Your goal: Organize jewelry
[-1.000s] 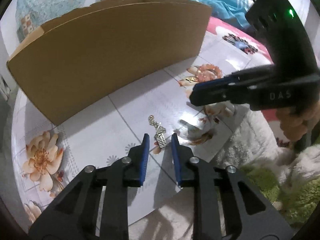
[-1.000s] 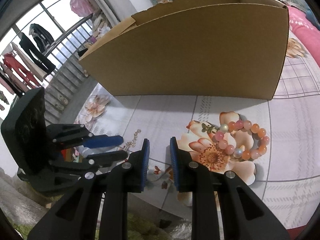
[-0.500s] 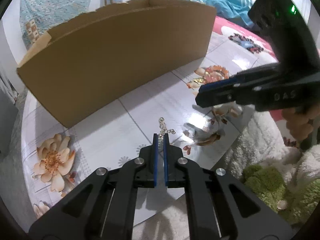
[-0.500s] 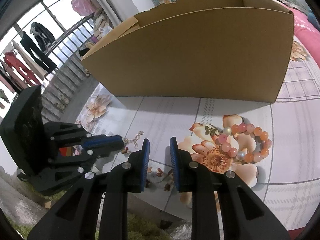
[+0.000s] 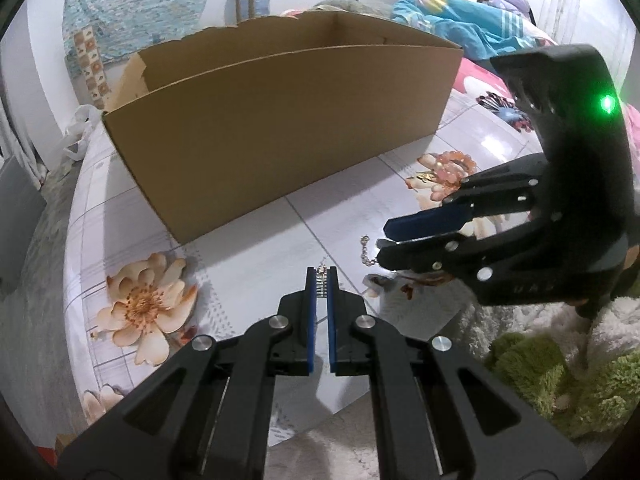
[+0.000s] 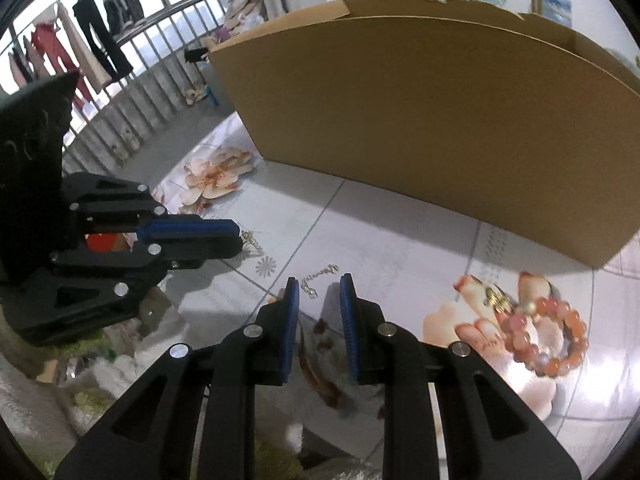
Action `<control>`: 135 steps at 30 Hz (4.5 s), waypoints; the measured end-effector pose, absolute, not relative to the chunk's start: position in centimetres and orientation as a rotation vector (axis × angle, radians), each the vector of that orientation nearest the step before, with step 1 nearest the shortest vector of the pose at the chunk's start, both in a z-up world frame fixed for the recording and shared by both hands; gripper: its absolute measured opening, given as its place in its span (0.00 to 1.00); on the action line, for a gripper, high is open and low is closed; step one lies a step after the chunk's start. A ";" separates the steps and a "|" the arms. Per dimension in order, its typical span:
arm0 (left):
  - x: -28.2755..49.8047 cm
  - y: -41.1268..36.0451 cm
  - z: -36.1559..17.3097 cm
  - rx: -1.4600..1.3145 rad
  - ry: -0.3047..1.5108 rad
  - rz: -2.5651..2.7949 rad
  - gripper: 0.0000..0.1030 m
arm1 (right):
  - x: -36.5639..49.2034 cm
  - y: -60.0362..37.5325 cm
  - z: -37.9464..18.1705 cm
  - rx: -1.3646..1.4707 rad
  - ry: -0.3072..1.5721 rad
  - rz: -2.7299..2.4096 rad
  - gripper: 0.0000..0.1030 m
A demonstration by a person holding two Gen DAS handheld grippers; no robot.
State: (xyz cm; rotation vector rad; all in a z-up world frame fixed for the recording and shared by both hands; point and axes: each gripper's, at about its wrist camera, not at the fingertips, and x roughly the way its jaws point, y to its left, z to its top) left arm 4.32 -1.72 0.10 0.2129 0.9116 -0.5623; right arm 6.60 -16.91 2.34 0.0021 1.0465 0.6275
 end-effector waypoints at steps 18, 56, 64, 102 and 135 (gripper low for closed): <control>4.9 -0.4 -0.4 0.162 0.906 -0.540 0.04 | 6.5 -15.0 2.3 -0.103 1.036 0.570 0.02; 4.1 0.5 0.0 0.144 0.873 -0.514 0.04 | 7.7 -18.0 2.6 0.176 1.089 0.675 0.00; 3.9 0.5 0.1 0.144 0.867 -0.506 0.04 | 7.5 -20.9 4.9 0.379 1.025 0.713 0.00; 4.4 1.0 -0.2 0.118 0.869 -0.506 0.04 | 6.9 -14.3 1.8 -0.120 1.019 0.598 0.33; 3.6 1.2 0.9 0.109 0.837 -0.497 0.04 | 7.3 -18.0 6.6 0.069 0.986 0.599 0.02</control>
